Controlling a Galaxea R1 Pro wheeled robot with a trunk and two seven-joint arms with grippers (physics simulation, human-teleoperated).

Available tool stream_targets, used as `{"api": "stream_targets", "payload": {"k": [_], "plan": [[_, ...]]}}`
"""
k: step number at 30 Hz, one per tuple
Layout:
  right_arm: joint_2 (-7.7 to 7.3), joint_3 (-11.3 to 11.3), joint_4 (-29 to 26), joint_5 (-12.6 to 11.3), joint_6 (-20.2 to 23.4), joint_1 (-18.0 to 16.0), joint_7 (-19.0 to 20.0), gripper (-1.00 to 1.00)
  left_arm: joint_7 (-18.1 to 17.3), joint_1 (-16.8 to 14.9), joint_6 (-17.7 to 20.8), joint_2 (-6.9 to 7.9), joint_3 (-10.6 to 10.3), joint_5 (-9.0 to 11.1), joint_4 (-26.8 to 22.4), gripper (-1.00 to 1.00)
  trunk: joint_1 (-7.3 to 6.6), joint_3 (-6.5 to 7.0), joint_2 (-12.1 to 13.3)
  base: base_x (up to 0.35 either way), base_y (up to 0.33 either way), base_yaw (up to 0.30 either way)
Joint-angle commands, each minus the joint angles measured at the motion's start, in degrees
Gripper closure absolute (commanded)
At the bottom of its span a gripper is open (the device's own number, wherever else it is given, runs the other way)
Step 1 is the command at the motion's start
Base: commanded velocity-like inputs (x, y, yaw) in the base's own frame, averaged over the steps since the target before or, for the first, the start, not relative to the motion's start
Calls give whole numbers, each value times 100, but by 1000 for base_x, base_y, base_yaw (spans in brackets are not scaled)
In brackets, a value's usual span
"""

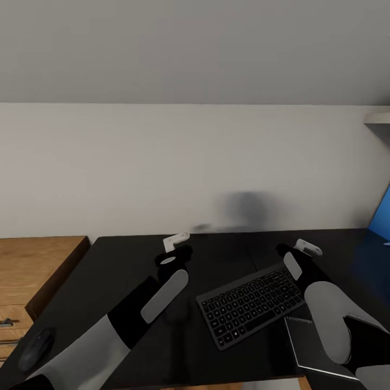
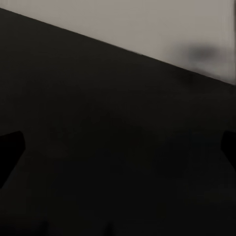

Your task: In the bedroom, organize the workspace by keeping the computer under the desk, ensuring the monitor is on the desk, placing the keyboard on the desk next to the monitor, placing the mouse on the desk next to the keyboard, moving the folder from the swivel chair onto the desk next to the mouse, stacking the notebook on top of the folder with the pen on top of the notebook, and positioning the swivel chair next to the desk.

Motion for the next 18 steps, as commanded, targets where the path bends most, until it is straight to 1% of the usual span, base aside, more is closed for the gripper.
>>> {"api": "stream_targets", "payload": {"k": [1, 5, 11, 16, 18], "plan": [[3, 5, -11, -29, 15, -2, -22, -100, 33, -7, 48, 1, -21, 8, -4, -100, 1, -6, -3, 80, -16, 0], [-1, 5, -14, 23, -9, -2, -22, -100, 33, -7, 48, 1, -62, 9, 0, -100, 1, -6, -3, 42, -9, 0], [-3, 1, -17, 34, -15, -2, -31, -100, 33, -7, 48, 1, -73, 9, 0, -100, 1, -6, -3, 10, -2, 0], [16, -7, -27, 23, -17, -2, -43, -100, 33, -7, 48, 3, -76, 9, -1, -100, 1, -6, -3, 3, -1, 0], [47, -7, -33, 20, -18, -2, -50, -100, 33, -7, 48, 4, -76, 9, -4, -100, 1, -6, -3, 0, 0, 0]]}}
